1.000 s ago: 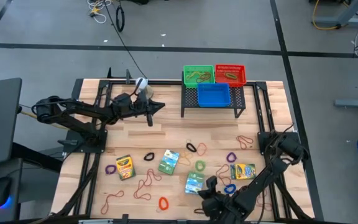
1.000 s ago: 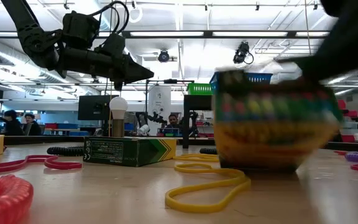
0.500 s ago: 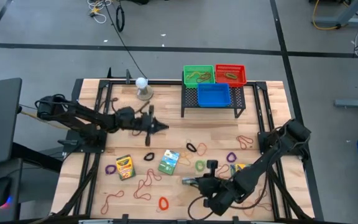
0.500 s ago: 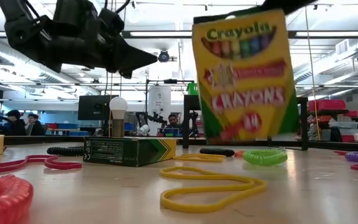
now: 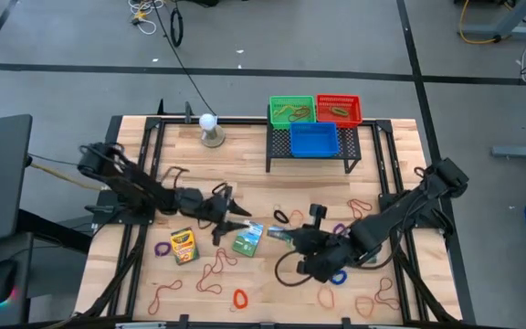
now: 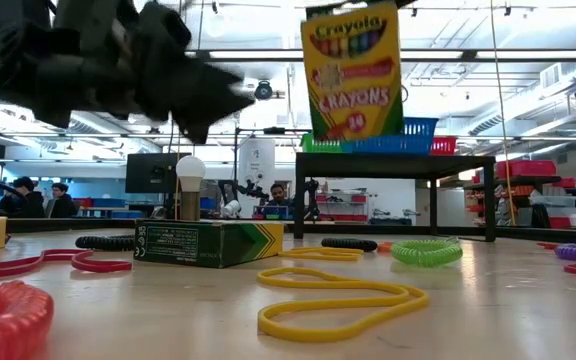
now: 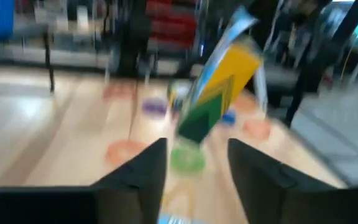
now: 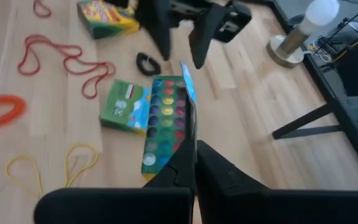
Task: Pick & Place Office Desk Supplies
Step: Put the yellow crayon box into the blue bin
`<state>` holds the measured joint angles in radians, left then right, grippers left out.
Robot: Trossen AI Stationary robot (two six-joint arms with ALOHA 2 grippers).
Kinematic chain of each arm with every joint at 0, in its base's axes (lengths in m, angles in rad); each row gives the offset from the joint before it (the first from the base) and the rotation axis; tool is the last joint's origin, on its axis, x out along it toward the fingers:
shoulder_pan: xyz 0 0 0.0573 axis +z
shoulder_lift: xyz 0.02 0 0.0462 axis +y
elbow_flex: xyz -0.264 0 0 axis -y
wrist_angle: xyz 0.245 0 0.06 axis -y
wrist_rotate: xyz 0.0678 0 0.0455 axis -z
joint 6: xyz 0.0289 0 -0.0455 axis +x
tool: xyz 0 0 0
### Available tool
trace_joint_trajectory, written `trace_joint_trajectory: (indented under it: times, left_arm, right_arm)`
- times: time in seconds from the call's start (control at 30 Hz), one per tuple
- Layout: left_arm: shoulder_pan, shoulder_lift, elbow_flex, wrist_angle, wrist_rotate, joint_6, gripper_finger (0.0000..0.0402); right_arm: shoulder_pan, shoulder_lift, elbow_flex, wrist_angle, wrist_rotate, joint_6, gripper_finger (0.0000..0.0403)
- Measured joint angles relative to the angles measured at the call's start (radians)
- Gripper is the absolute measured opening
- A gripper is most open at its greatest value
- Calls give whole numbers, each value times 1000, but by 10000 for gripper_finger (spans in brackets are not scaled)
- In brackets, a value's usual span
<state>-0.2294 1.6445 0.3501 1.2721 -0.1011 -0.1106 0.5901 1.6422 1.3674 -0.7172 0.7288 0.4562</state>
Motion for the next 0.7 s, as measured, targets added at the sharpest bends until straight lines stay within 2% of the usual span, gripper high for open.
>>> trace_joint_trajectory:
  times: [0.07,0.13,0.3,0.47,0.7]
  left_arm:
    - [-15,71,2,160,-37,15,217]
    - [-14,131,15,240,-73,16,239]
    - [-14,226,125,240,-73,17,272]
    - [-13,266,207,228,-23,67,277]
    - [-11,266,226,193,-10,100,262]
  right_arm:
    - [-8,-14,0,7,-1,-1,3]
    - [-14,-26,0,12,-2,-1,3]
    - [-32,-42,0,31,-4,-9,3]
    - [-46,-42,0,64,-12,-27,3]
    - [-53,-42,0,94,-22,-35,2]
